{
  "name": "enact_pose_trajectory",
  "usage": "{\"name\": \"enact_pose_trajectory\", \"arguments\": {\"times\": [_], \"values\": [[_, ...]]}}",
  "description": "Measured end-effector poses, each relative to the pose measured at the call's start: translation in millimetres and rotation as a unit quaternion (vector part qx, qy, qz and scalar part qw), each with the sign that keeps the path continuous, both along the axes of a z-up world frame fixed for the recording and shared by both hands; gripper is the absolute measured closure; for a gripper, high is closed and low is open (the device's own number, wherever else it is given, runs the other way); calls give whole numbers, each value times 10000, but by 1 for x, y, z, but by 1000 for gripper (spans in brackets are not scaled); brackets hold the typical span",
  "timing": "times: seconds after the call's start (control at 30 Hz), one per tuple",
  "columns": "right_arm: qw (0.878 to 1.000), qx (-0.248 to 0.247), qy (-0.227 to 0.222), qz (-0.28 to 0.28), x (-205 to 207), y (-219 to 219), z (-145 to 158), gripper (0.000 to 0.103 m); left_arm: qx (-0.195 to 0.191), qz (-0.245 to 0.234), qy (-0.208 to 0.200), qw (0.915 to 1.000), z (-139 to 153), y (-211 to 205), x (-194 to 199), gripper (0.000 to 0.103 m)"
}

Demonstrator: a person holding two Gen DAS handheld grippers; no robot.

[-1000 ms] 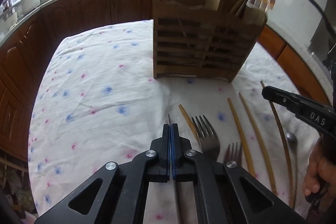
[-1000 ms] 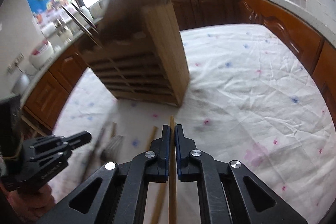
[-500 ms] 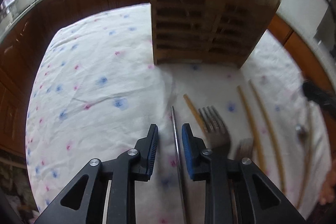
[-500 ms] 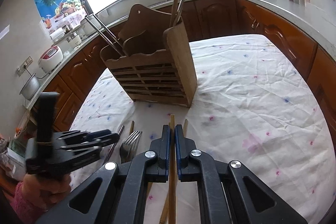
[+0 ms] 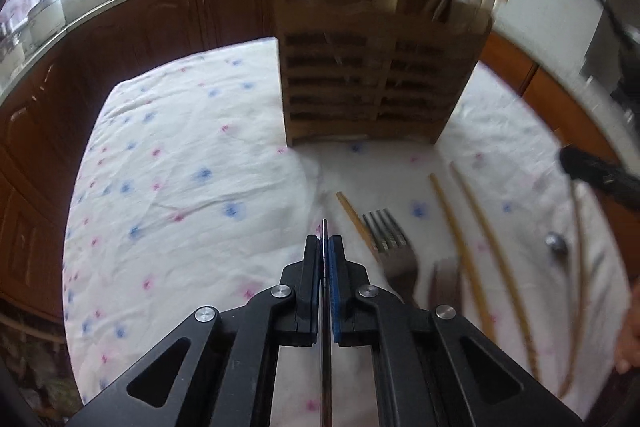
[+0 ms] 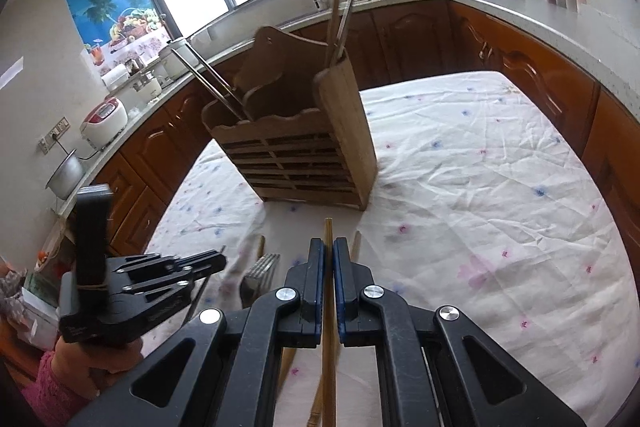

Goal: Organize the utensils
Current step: 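Lift both held chopsticks and carry them over the wooden holder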

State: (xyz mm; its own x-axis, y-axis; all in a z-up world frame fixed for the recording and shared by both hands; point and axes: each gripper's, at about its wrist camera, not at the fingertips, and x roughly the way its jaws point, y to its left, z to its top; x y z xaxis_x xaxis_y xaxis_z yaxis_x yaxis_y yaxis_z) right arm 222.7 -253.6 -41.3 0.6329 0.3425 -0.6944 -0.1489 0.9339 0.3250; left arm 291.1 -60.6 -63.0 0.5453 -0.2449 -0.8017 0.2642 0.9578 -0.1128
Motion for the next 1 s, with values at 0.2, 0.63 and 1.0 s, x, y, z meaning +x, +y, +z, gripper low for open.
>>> {"name": "enact_pose_trajectory", "arguments": {"times": [0.2,0.63,1.0], "values": [[9997,30,-212,102,-8,10,18,98,-514,94,-375,9979,41,30,-35,101],[9964,-27,-817,226,-31,21,65,98,-940,162,-1053,9899,98,77,-108,101],[9938,29,-1103,141,-43,17,82,98,-1160,351,-1389,9829,114,93,-124,101]]}}
